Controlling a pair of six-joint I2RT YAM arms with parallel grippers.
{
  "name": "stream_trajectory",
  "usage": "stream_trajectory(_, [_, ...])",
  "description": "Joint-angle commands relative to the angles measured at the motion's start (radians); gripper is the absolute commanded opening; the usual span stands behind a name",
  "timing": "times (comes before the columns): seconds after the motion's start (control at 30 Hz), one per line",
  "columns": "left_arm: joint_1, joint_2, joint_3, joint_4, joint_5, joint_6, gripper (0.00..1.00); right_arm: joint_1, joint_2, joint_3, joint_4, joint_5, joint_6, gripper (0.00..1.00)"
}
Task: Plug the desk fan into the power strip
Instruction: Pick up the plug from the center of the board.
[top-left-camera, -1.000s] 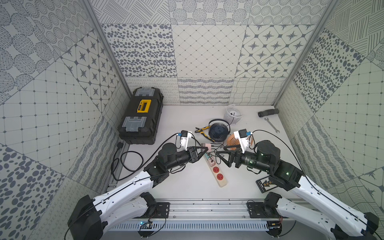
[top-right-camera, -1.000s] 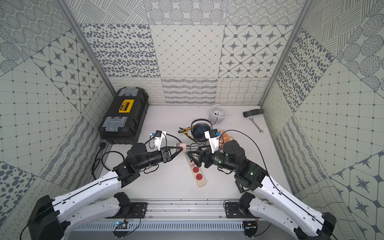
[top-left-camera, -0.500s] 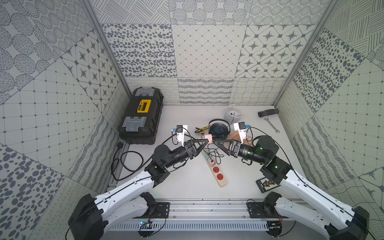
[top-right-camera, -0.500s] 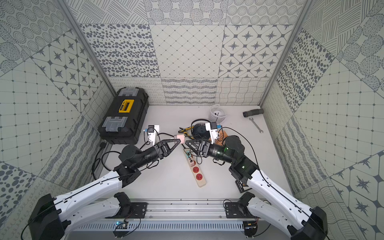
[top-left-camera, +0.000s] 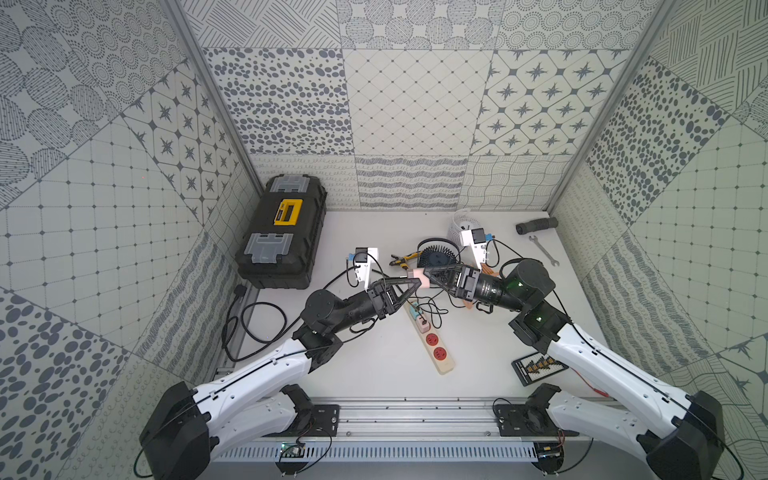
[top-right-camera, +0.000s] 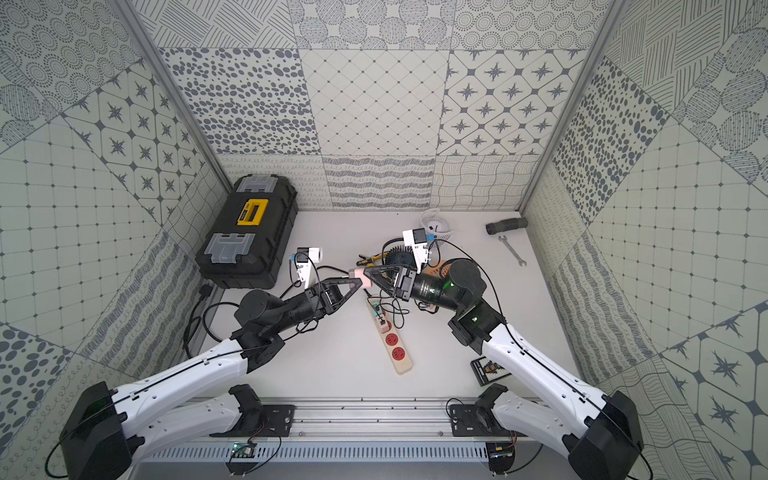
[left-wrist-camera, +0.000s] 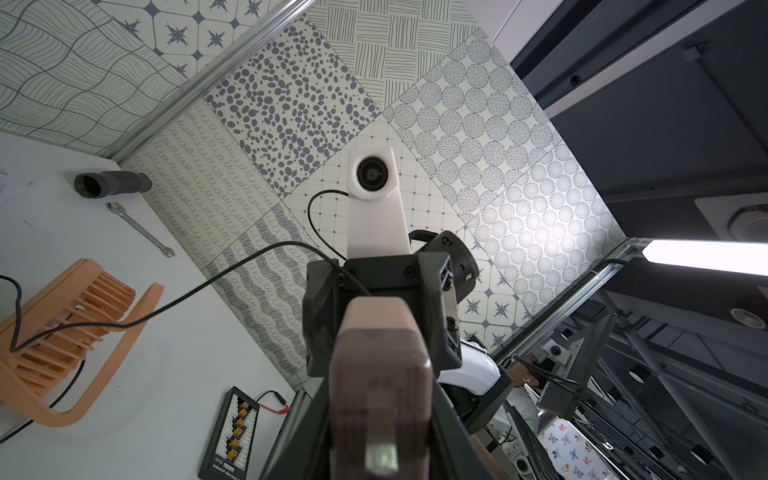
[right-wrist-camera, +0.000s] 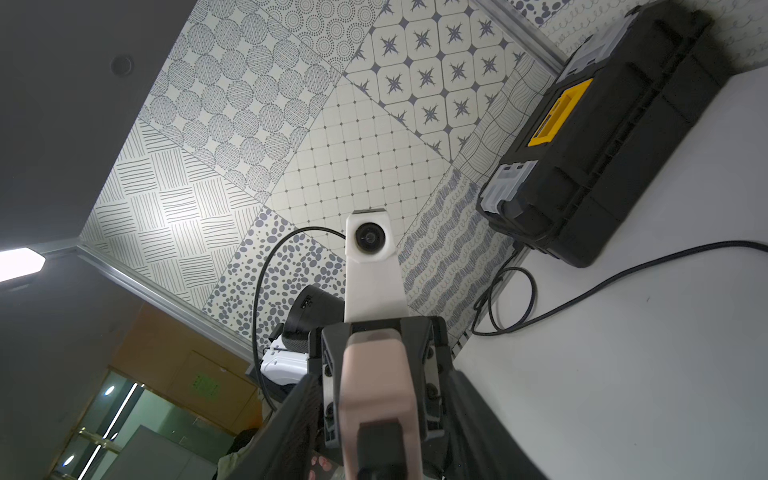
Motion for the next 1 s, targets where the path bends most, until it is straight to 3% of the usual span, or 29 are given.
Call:
stream_trajectory(0.0, [-0.005,0.017,0.019,0.116,0.05,-0.019,0.0,-0.004,0.014,0.031,0.098,-0.052,0.016,0.46])
stream_trajectory(0.1, [-0.006,0.025,0.013,0.13,0.042,-0.023,0.0,-0.004,0.025,0.027,0.141,-0.079,0.046,0.4])
stream_trajectory(0.27, [-0.008,0.032,0.011,0.122,0.043,-0.017,0.0,-0.004,0.007,0.019,0.113,-0.065,0.021,0.2])
stream_trajectory(0.3, [-0.008,0.03,0.009,0.112,0.041,-0.017,0.05,-0.006,0.001,0.018,0.096,-0.06,0.009,0.18])
stream_trajectory(0.4, [-0.008,0.011,0.004,0.045,0.017,-0.005,0.43,-0.022,-0.015,0.011,0.055,-0.056,-0.012,0.15])
stream_trajectory(0.5, [-0.007,-0.034,0.001,-0.073,-0.009,0.046,0.6,-0.054,-0.036,0.001,0.012,-0.061,-0.021,0.14])
stream_trajectory(0.63, [-0.006,-0.09,0.01,-0.217,-0.019,0.108,0.67,-0.085,-0.06,0.032,-0.176,-0.102,-0.097,0.14])
stream_trajectory(0.77, [-0.005,-0.096,0.046,-0.329,0.035,0.15,0.67,-0.112,-0.061,0.075,-0.344,-0.177,-0.153,0.14])
stream_trajectory(0.97, [-0.004,-0.062,0.075,-0.389,0.108,0.169,0.67,-0.129,-0.054,0.11,-0.401,-0.27,-0.161,0.14])
